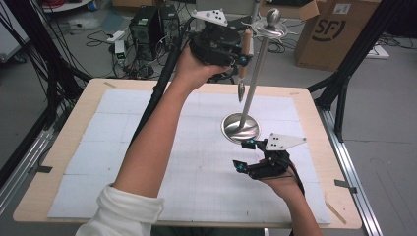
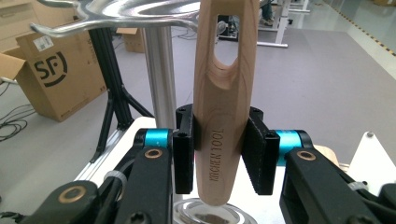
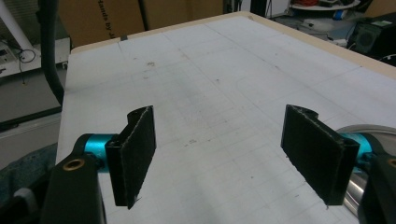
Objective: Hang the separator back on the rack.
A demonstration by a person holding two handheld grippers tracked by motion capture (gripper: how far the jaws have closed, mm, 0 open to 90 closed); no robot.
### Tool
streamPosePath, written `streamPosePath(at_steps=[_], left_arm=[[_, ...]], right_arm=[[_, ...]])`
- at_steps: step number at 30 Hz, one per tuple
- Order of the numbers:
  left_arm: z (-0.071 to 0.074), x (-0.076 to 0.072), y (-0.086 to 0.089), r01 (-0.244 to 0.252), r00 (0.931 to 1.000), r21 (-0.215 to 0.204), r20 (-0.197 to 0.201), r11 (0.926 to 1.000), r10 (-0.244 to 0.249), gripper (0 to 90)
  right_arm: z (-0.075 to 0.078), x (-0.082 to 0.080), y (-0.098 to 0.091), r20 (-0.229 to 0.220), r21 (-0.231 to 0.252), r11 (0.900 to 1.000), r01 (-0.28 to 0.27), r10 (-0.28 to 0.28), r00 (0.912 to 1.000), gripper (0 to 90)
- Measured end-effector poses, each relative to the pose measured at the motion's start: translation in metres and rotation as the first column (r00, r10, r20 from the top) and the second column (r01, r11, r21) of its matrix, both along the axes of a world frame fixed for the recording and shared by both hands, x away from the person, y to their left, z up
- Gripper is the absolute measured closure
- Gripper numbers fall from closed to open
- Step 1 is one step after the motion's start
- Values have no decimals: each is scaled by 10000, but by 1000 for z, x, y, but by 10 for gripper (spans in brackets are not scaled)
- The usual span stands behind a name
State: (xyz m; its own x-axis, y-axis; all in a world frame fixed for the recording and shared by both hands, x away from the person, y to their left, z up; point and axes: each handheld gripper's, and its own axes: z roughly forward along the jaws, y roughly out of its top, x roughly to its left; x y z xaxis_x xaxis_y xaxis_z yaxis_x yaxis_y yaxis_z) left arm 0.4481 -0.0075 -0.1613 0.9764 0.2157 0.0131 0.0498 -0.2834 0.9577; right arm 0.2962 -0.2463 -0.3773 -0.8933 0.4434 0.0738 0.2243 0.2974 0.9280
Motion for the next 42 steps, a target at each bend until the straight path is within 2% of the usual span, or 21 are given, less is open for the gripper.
streamPosePath(at_steps=[10,18,22,25,31,42], left_arm=[[-3,4,-6,-255,9996,272,-71,9993,257,678],[0,7,-6,-392,9992,357,76,9986,390,678],[-1,10,-3,-646,9979,405,-71,9971,650,678],[-2,12,-2,-884,9960,644,-94,9940,892,678],[-3,14,-3,-872,9961,574,-116,9945,880,678],[-1,17,-5,-1083,9940,766,-70,9912,1091,678]], right_arm=[[0,0,0,8,12,10000,-19,19,10000,258],[0,0,1,39,-25,10000,-33,33,10000,258],[-1,0,2,-24,-28,10000,-58,58,10000,258],[-1,0,2,-56,-25,10000,-64,64,10000,259],[-1,0,1,9,-16,10000,-42,42,10000,260],[-1,0,1,-60,0,10000,-38,38,10000,260]])
